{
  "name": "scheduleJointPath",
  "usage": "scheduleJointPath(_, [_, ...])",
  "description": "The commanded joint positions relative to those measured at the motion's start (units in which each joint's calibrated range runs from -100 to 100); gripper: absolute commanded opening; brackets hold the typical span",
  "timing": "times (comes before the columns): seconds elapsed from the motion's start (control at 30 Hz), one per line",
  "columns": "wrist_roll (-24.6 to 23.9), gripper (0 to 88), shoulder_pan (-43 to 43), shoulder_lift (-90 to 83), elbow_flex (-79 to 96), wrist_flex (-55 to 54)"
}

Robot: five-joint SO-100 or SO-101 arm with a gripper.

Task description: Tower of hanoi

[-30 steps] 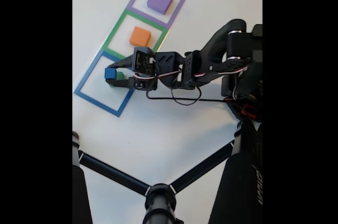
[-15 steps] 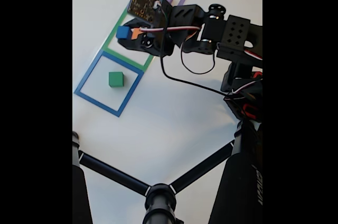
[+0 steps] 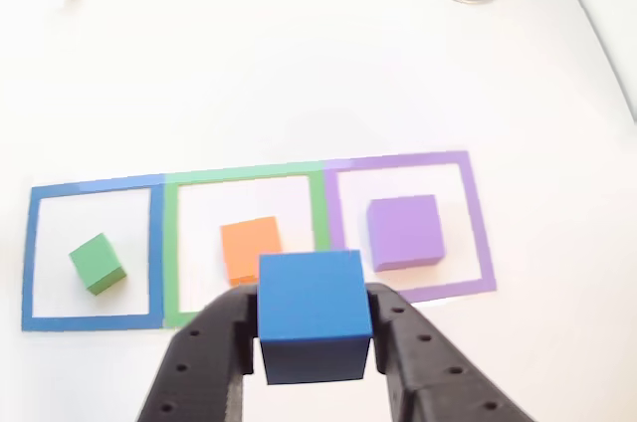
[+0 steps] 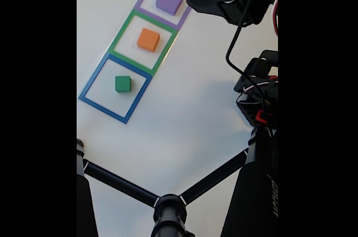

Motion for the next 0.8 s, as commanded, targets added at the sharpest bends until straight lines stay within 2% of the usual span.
scheduleJointPath(0.0, [0.0,3.2,9.7,2.0,-1.9,0.5])
scheduleJointPath(0.23, [0.0,3.0,20.7,2.3,-0.4,0.5])
scheduleJointPath(0.53, [0.0,3.2,28.1,0.9,5.5,-3.5])
scheduleJointPath(0.67, [0.0,3.6,28.0,-0.1,14.3,-9.9])
scheduleJointPath(0.77, [0.0,3.5,27.2,-1.1,24.2,-20.0])
